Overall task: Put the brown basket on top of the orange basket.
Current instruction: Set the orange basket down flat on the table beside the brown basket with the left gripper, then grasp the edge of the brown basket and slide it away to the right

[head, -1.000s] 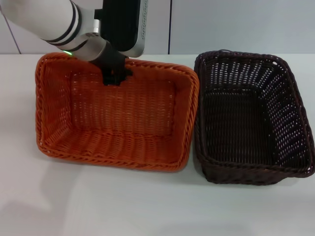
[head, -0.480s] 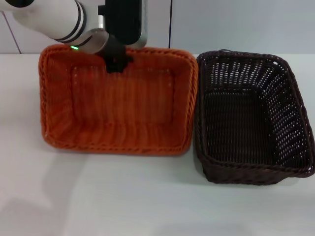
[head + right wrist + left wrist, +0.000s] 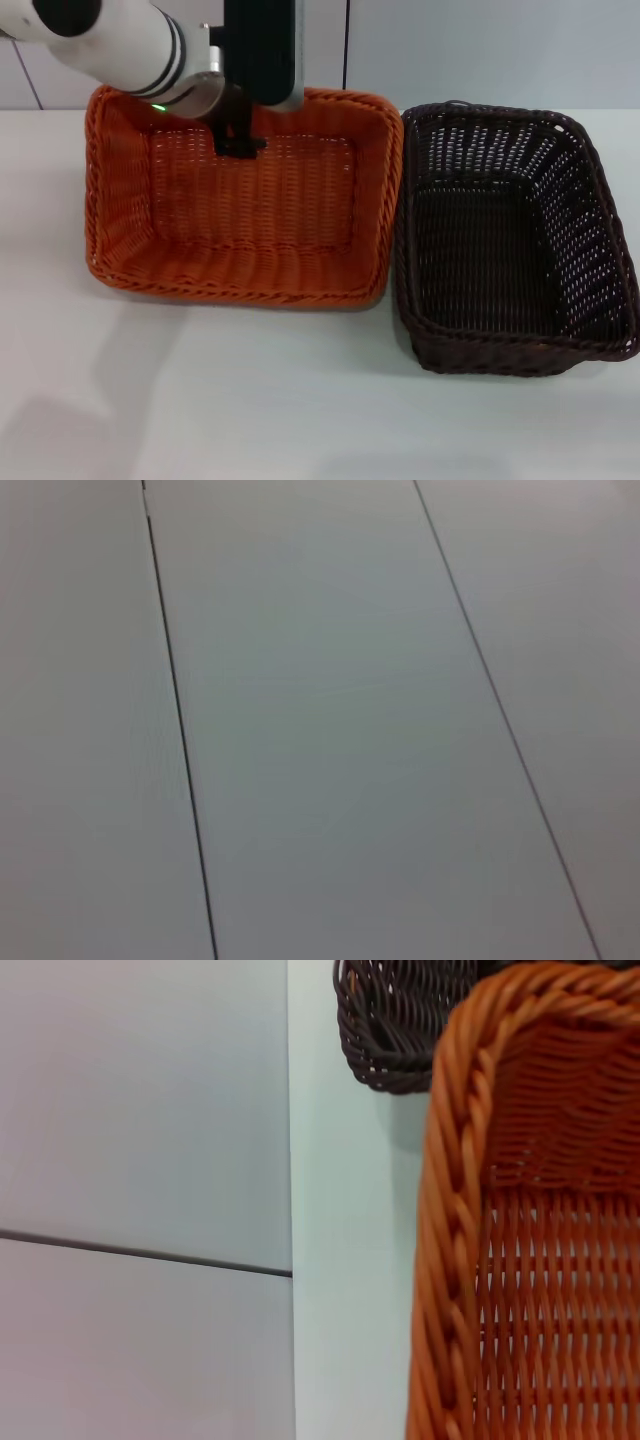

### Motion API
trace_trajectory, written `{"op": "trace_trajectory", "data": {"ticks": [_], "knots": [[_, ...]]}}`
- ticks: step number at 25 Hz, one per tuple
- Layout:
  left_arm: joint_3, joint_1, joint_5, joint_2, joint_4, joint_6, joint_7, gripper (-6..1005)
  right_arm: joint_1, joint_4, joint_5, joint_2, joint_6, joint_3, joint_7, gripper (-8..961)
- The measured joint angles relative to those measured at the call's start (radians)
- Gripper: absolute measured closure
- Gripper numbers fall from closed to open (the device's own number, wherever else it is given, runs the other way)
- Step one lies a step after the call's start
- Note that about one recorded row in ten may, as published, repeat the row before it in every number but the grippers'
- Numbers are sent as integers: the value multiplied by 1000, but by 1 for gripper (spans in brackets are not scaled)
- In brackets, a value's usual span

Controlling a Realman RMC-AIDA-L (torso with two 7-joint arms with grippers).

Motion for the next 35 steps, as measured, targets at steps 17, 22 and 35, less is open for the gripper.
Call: {"op": "trace_trajectory", "data": {"ticks": [17,22,35], "knots": [[67,-6,41,0,-30,105,-15,317,-3,9,0,-3,0,-54,39,165],[71,-2,57,0,-10,104,-21,315,-1,9,0,-5,2,-61,41,166],[120,36,93,1,81,91,-49,311,-2,9,0,-6,3,-79,46,166]]}}
